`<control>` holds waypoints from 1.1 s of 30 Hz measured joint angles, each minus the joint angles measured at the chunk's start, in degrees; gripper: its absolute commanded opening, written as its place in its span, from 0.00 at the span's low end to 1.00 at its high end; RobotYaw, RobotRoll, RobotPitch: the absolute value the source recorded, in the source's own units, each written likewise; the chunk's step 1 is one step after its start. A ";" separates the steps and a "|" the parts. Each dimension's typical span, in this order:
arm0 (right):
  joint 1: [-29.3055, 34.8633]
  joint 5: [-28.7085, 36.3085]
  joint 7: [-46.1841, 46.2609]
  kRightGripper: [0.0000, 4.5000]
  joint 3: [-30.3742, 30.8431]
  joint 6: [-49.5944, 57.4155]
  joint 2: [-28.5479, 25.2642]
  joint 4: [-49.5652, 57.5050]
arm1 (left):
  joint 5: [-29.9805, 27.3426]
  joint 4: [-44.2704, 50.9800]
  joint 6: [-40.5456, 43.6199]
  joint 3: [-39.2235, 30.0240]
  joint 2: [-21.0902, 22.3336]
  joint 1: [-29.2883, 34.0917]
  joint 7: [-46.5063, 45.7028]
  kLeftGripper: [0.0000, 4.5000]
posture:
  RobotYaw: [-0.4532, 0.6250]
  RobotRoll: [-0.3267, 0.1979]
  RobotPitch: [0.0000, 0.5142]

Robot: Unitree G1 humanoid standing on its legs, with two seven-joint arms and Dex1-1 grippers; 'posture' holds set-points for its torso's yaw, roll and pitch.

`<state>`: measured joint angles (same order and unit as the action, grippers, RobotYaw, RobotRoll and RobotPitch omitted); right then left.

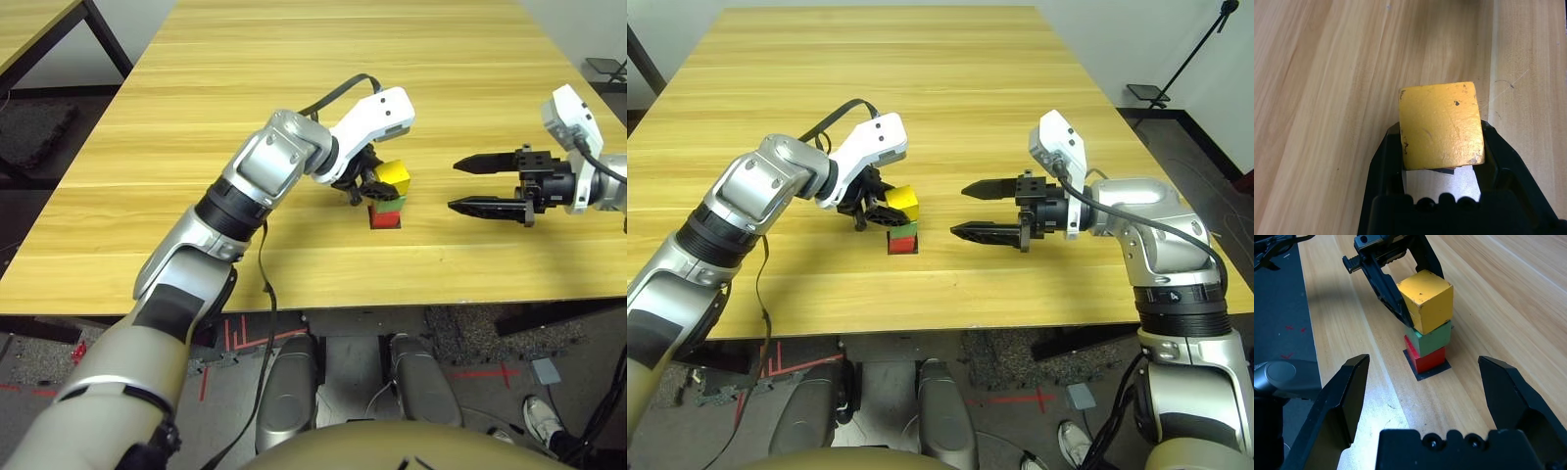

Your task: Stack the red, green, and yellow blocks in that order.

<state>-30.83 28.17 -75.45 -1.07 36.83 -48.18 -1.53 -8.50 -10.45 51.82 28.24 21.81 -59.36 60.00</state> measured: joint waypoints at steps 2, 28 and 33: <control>0.04 0.03 0.19 1.00 -0.03 0.02 -0.18 0.01 | 0.00 -0.05 -0.24 0.00 -0.14 0.00 0.00 0.52 | 0.55 0.53 0.18; -12.14 1.42 17.51 1.00 -18.04 -5.91 -2.10 -41.18 | -6.14 27.63 18.95 -45.04 -3.49 16.25 -28.17 0.99 | 0.64 0.42 0.13; -16.38 -4.21 27.75 1.00 -20.39 -27.70 -0.40 -61.41 | -0.22 21.12 -7.00 -54.19 -5.51 31.03 -40.89 0.99 | 0.63 0.40 0.15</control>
<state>-47.21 23.96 -47.70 -21.47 9.13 -48.58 -62.94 -8.72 10.66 44.81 -25.95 16.30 -28.33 19.11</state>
